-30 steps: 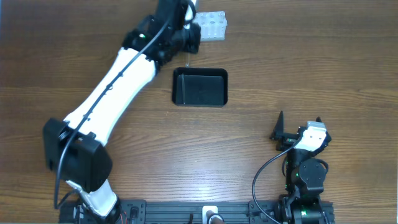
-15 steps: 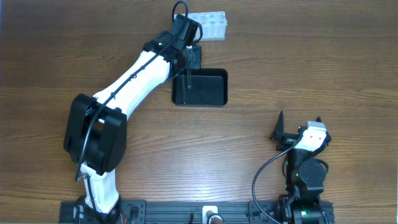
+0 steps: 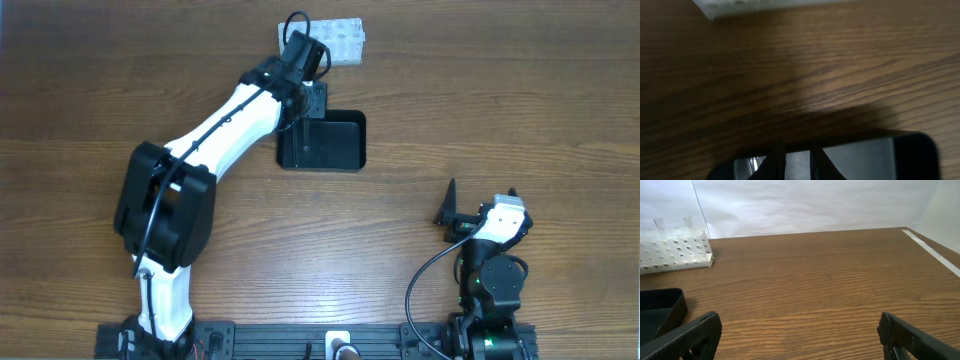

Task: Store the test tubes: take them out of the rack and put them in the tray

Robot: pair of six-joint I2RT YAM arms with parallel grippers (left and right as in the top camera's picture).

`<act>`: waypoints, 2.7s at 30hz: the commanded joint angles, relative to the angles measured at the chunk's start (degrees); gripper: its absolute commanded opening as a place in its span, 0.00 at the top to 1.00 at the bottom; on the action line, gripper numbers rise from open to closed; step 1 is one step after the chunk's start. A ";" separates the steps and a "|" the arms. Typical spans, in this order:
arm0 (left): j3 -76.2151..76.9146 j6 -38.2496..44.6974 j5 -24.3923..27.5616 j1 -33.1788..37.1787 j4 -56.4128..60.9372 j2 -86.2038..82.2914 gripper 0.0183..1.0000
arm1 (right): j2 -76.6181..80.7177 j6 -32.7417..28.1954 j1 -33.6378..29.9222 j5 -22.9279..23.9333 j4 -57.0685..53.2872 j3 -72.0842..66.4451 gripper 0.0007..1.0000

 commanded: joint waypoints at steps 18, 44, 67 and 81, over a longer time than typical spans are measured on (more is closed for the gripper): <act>-0.28 -0.83 1.49 -0.17 -1.27 2.12 0.88 | -0.28 -0.02 0.04 -0.28 -0.07 -0.35 0.01; -0.28 -1.07 4.44 -0.28 -4.26 2.12 0.87 | -0.28 -0.02 0.04 -0.28 -0.07 -0.35 0.01; -0.28 -2.32 4.11 -0.28 -4.35 4.92 0.66 | -0.28 -0.02 0.04 -0.26 -0.07 -0.35 0.01; -0.33 5.03 -19.87 -5.79 -1.79 -23.82 0.13 | -0.28 -0.02 0.04 -0.26 -0.07 -0.35 0.01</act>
